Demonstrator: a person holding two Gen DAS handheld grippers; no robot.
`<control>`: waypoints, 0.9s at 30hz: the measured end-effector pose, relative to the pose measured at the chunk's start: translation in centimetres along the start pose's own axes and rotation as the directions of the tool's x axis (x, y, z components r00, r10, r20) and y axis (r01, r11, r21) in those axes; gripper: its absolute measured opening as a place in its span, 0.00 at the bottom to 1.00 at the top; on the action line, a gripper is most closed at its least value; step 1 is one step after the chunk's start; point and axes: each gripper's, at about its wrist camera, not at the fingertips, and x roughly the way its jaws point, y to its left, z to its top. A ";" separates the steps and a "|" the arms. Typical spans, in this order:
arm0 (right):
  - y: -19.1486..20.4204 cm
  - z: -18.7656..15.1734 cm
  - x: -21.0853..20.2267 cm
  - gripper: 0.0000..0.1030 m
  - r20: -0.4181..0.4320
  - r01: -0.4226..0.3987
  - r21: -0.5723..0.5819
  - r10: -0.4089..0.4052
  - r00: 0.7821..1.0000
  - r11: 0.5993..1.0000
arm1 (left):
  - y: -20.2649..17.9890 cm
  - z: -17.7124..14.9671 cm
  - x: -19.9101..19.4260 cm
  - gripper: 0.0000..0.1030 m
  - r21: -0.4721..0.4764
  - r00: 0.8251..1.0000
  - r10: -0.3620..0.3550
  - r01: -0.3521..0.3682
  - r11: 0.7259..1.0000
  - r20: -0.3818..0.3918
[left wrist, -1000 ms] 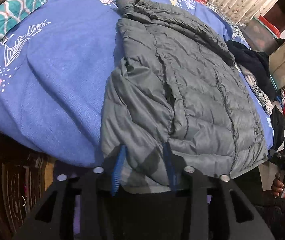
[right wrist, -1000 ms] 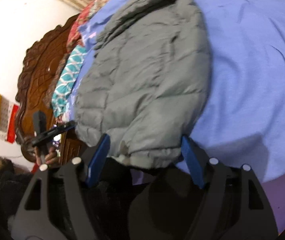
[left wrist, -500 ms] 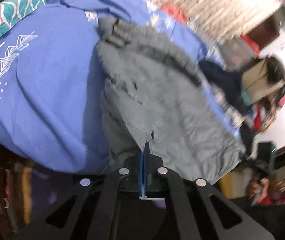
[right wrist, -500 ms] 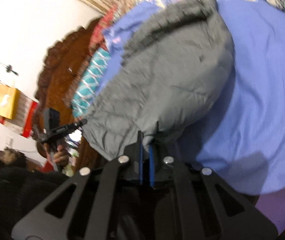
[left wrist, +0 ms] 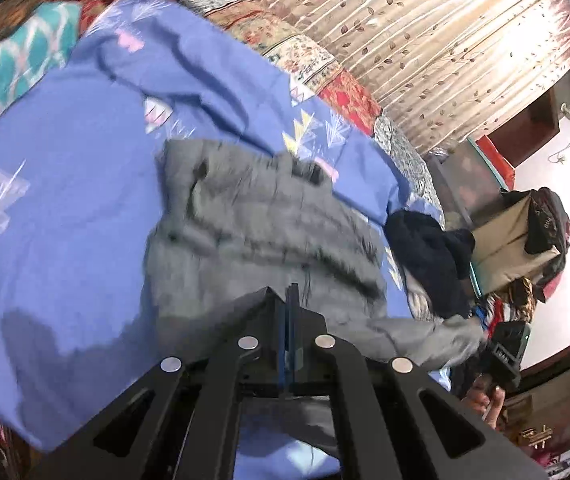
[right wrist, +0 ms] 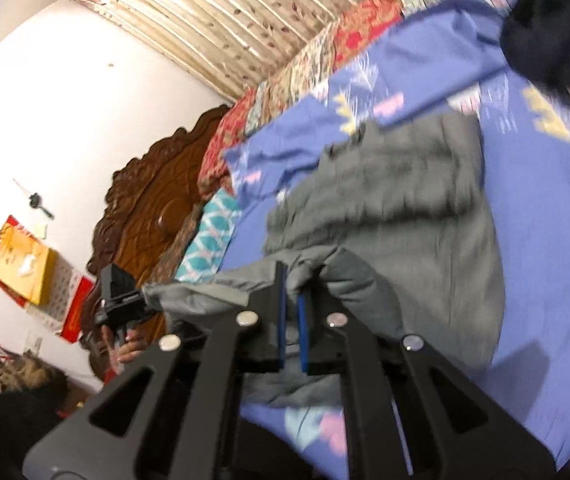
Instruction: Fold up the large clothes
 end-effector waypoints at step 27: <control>-9.0 10.1 15.1 0.03 0.009 0.502 -0.205 -0.511 0.859 0.840 | 4.5 14.3 16.8 0.25 0.009 0.961 0.276 -0.276 0.961 0.000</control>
